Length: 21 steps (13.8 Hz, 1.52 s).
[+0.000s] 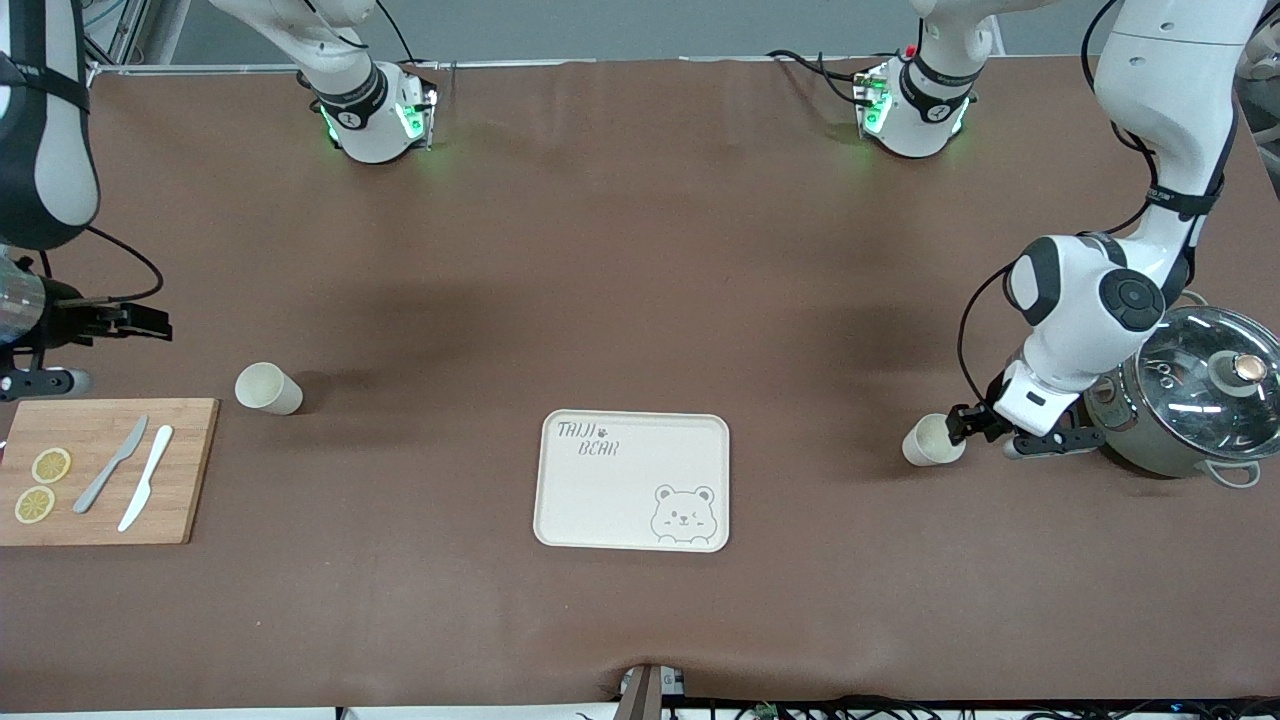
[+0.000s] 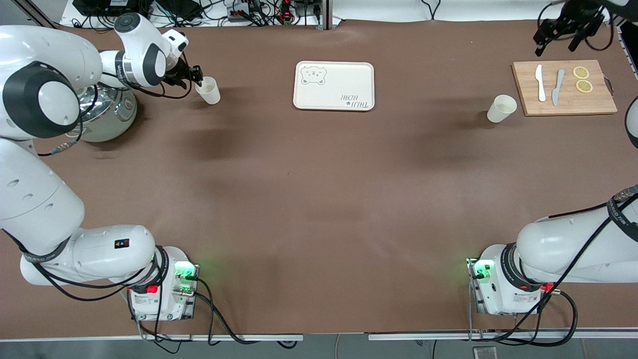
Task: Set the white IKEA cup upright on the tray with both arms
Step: 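Lower the left gripper to the cup while the right gripper reaches the other cup, then close both grippers on the rims of the two white cups, then carry the cup onto the tray with the left gripper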
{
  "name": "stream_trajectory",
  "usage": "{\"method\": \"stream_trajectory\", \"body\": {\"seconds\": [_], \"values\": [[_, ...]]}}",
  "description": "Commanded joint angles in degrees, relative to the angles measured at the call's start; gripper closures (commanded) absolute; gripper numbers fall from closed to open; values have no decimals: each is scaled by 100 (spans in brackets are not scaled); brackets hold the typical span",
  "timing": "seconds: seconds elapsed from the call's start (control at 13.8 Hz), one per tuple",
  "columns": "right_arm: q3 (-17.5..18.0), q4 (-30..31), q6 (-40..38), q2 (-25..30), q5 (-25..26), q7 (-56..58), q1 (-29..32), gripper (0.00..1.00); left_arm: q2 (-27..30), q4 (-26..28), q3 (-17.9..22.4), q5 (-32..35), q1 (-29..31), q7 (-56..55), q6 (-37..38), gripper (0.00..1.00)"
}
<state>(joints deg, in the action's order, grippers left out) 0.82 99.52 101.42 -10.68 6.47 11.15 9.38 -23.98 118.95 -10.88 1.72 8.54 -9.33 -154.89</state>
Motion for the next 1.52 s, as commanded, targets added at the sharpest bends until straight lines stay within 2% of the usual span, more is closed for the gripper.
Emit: {"method": "stream_trajectory", "body": {"seconds": [0.0,0.14,0.22,0.29,0.36,0.43,0.51,0.72,0.94,1.01,1.3,1.44], "values": [[68,1014,1130,119,-303,-70,196,0,-98,-74,-46,22,16,-104,-41,57],[68,1359,1878,-100,-410,-70,257,0,-81,5,-55,22,16,-199,-41,59],[68,1369,2003,-267,-419,-70,284,0,-98,22,-55,22,16,-235,-41,64],[68,1369,2022,-373,-454,-70,362,3,-116,23,-55,22,7,-235,-33,73],[68,1377,2022,-443,-567,-70,389,10,-124,14,-55,22,-10,-262,-24,79],[68,1377,2030,-531,-664,-70,416,15,-125,14,-55,22,-37,-271,-15,93],[68,1377,2065,-636,-717,-70,468,17,-133,5,-63,30,-63,-271,-6,100],[68,1457,2355,-821,-726,-78,513,34,-107,-109,-72,31,-203,-297,3,100],[68,1465,2530,-1076,-998,-78,513,41,-63,-599,-282,22,-317,-384,703,100],[68,1500,2697,-1173,-1008,-78,513,42,-72,-819,-379,30,-370,-681,993,100],[68,1624,2813,-1226,-1008,-70,513,59,-177,-1637,-424,31,-1160,-1902,1689,100],[68,1624,2822,-1261,-1008,-70,521,77,-308,-2163,-424,31,-1494,-2299,2093,100]]}}
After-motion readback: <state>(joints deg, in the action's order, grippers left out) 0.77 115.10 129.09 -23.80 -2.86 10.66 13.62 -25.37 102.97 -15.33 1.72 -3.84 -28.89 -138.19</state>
